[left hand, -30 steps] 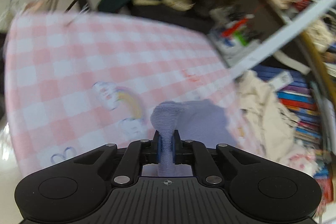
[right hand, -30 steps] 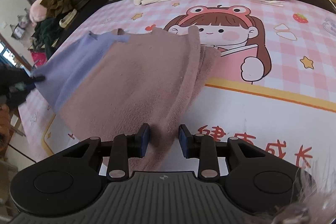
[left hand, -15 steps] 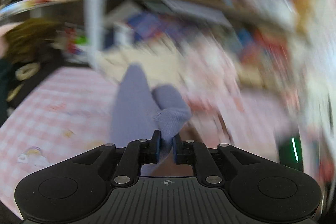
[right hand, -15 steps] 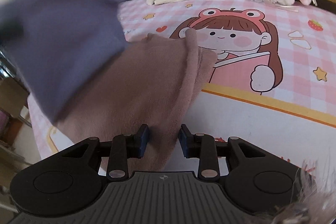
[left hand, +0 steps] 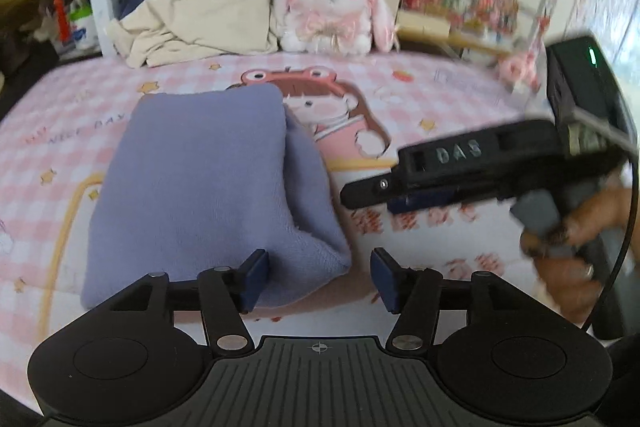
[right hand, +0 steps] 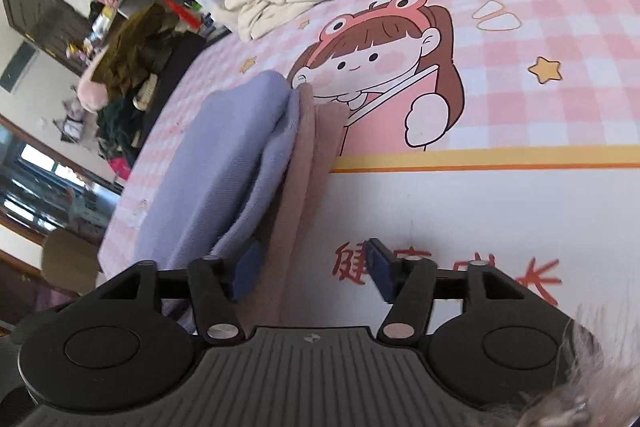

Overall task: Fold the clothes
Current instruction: 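Open the left gripper and press the folded sweater flat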

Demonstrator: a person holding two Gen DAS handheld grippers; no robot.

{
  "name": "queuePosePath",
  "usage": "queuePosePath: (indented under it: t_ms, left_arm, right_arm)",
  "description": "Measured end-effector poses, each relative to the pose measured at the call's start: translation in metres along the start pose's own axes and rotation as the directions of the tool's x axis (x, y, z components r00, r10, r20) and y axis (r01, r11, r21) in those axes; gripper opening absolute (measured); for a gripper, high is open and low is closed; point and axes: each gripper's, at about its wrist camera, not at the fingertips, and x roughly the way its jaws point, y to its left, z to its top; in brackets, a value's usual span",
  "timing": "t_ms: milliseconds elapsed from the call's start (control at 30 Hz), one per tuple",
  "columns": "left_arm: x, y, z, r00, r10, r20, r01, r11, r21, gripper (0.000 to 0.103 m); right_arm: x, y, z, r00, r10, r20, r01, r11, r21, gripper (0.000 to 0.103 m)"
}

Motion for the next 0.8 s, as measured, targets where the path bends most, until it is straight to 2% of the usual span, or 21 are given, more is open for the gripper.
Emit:
queuePosePath:
  t_ms: [100,167,233,300,367,400,467,600,733,800]
  left_arm:
    - [-0.014,0.005,-0.001,0.997,-0.059,0.057,0.062,0.996,-0.059,0.06]
    - [-0.031,0.005,0.0,0.99,-0.074,0.123,0.083,0.994,-0.073,0.07]
    - [-0.05,0.007,0.0,0.978,-0.057,0.201,0.076,0.993,-0.087,0.081]
    - [-0.067,0.012,0.002,0.964,-0.003,0.267,0.036,0.992,-0.121,0.094]
    - [-0.08,0.019,0.003,0.948,0.066,0.311,-0.015,0.986,-0.164,0.097]
    - [-0.084,0.022,0.003,0.944,0.092,0.316,-0.036,0.983,-0.179,0.101]
    - [-0.086,0.028,0.004,0.947,0.104,0.303,-0.045,0.979,-0.197,0.102]
    - [-0.084,0.038,0.003,0.955,0.123,0.27,-0.07,0.978,-0.198,0.102]
    - [-0.071,0.047,0.002,0.969,0.15,0.198,-0.127,0.984,-0.125,0.102]
    - [-0.067,0.049,0.002,0.978,0.12,0.173,-0.113,0.992,-0.049,0.101]
  right_arm:
    - [-0.013,0.005,-0.002,1.0,0.01,0.024,-0.01,1.0,-0.008,0.066]
    - [-0.02,0.008,-0.001,0.999,0.012,0.042,-0.011,1.0,-0.012,0.068]
    - [-0.026,0.009,0.0,0.998,0.022,0.056,-0.022,1.0,-0.004,0.068]
    - [-0.029,0.01,0.0,0.997,0.044,0.064,-0.044,0.999,0.011,0.068]
    - [-0.03,0.012,0.0,0.996,0.067,0.065,-0.068,0.997,0.021,0.068]
    - [-0.03,0.013,0.0,0.995,0.076,0.065,-0.077,0.997,0.025,0.07]
    - [-0.028,0.018,-0.001,0.995,0.075,0.063,-0.077,0.997,0.03,0.077]
    - [-0.022,0.029,-0.001,0.996,0.057,0.062,-0.059,0.998,0.033,0.079]
    - [-0.008,0.038,-0.001,0.997,0.049,0.057,-0.052,0.997,0.053,0.079]
    - [0.0,0.044,0.0,0.998,0.023,0.057,-0.026,0.999,0.047,0.079]
